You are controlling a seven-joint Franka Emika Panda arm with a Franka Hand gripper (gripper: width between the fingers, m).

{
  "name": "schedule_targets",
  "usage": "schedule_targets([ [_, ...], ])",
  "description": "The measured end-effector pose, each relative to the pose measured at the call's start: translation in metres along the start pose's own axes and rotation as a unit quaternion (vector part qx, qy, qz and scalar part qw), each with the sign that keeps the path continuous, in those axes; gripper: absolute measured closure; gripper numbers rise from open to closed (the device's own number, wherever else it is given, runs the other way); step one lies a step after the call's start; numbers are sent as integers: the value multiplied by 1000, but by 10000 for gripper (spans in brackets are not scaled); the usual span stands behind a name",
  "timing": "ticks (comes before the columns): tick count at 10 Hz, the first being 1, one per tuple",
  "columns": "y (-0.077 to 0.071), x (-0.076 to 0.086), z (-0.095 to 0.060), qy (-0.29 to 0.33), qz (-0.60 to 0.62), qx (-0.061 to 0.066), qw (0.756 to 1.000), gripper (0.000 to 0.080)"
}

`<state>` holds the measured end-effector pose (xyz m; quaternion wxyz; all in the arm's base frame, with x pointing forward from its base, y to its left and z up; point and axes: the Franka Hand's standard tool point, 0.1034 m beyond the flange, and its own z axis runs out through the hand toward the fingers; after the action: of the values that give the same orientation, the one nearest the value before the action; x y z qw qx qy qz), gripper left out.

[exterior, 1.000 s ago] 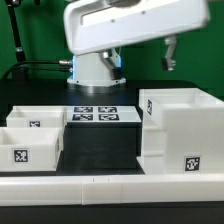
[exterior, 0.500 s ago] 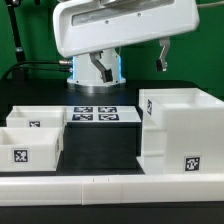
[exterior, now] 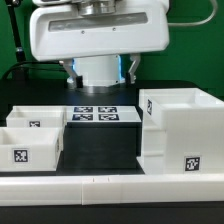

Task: Assemble drawer

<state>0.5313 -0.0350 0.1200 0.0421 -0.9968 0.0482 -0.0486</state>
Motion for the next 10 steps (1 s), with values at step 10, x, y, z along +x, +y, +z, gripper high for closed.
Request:
schedule_targets([
  [10, 42, -10, 29, 0, -3, -22, 1000, 150],
])
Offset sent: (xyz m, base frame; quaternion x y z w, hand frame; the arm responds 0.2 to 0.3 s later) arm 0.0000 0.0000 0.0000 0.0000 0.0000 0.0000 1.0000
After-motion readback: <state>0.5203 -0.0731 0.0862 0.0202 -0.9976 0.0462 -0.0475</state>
